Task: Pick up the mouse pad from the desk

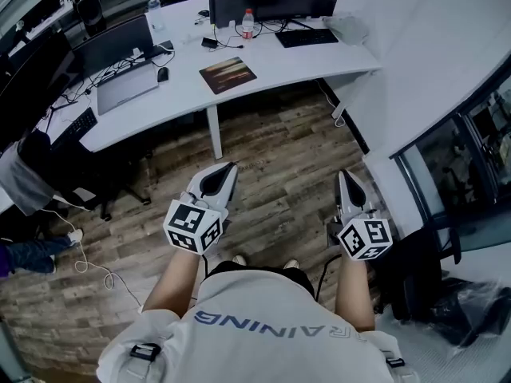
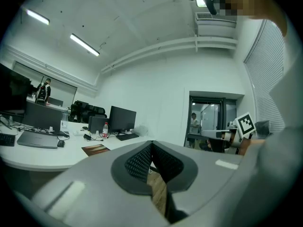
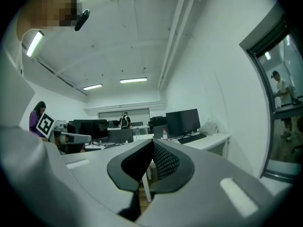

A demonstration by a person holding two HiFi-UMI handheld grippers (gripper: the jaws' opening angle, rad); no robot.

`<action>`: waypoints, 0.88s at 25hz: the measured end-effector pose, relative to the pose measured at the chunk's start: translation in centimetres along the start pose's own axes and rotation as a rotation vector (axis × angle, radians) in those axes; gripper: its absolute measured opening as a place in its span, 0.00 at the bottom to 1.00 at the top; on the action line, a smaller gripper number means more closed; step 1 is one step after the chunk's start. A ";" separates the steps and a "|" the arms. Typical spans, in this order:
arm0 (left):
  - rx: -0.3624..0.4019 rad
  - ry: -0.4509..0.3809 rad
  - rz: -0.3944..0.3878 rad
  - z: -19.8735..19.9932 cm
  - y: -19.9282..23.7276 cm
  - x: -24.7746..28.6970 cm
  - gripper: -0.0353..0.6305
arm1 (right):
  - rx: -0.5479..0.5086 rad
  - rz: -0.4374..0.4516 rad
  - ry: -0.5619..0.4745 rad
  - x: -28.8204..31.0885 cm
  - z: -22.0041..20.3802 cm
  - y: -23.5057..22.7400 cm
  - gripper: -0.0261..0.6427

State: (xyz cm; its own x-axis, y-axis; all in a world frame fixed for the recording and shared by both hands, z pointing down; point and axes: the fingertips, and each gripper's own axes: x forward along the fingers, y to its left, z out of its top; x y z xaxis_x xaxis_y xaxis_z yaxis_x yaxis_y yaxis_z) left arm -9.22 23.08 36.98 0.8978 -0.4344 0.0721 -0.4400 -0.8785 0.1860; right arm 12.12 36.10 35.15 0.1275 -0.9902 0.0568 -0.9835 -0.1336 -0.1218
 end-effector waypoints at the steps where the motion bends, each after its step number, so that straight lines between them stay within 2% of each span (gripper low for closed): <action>1: -0.001 -0.002 0.002 0.1 0.3 -0.1 0.06 | -0.002 0.004 -0.001 0.3 0.1 0.3 0.06; 15: -0.033 -0.001 0.066 -0.2 4.7 0.1 0.06 | -0.033 0.065 0.070 6.2 -0.9 1.9 0.06; 22: -0.022 -0.008 0.164 0.8 8.5 1.2 0.06 | -0.027 0.178 0.097 13.4 -1.5 2.6 0.06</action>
State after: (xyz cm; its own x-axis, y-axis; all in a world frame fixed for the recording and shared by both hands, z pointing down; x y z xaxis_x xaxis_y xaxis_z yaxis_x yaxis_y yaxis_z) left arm -11.88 14.88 37.91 0.8137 -0.5733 0.0955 -0.5802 -0.7911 0.1938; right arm 11.07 22.56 37.05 -0.0600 -0.9895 0.1318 -0.9927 0.0453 -0.1117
